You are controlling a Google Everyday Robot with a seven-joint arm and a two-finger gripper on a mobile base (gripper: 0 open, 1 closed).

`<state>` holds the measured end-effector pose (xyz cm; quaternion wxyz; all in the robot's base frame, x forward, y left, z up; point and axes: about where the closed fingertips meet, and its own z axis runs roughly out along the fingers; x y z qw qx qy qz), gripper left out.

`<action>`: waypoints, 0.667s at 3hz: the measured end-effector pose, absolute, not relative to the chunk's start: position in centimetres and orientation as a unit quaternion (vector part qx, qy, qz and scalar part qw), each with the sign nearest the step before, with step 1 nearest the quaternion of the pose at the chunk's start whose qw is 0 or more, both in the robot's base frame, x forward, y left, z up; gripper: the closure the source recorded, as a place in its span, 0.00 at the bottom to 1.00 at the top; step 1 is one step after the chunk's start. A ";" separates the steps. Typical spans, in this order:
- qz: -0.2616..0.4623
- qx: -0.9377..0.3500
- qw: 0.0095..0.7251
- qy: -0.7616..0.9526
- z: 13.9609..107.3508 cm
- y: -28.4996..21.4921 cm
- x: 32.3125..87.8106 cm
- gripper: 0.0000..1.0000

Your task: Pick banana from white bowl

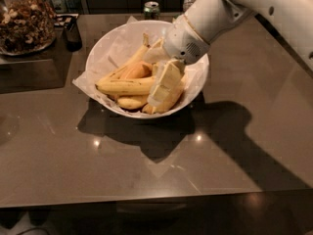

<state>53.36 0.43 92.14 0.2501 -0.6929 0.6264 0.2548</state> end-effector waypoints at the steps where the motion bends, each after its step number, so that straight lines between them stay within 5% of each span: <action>1: 0.265 -0.699 0.247 0.617 91.4 1.6 53.7 0.17; 2: 0.262 -0.697 0.253 0.617 91.2 2.2 54.1 0.29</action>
Offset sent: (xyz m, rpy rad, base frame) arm 0.0123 0.0210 -0.0116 0.0218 -0.0177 0.0045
